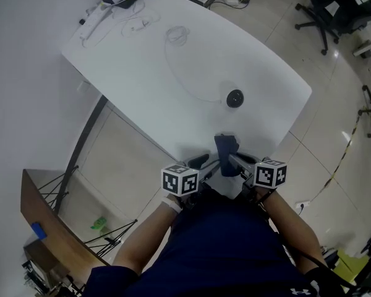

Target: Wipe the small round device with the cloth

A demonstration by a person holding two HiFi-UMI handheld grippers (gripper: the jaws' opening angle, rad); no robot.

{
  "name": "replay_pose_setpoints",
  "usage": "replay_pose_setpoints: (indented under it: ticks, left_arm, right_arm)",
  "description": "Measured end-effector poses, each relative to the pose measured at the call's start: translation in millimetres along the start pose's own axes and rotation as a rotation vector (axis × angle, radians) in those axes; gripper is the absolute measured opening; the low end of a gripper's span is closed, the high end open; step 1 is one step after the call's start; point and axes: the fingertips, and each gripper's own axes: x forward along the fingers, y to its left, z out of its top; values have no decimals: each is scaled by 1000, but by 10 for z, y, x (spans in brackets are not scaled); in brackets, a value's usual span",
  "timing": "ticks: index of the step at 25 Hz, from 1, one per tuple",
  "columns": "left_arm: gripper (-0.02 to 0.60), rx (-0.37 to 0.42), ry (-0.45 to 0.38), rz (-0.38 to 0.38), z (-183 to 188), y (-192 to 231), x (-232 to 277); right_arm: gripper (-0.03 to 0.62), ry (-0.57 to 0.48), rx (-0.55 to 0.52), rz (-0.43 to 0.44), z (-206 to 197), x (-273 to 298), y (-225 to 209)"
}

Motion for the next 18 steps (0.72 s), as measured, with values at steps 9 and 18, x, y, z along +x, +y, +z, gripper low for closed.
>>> replay_pose_setpoints:
  ticks: [9,18]
  left_arm:
    - [219,0,-72,-407,477,-608,-40]
    - [69,50,-82,-645,651,-998,-277]
  right_arm:
    - [57,-162,33,278,437,-297,642]
    - [234,-204,81,369,526,-485,704]
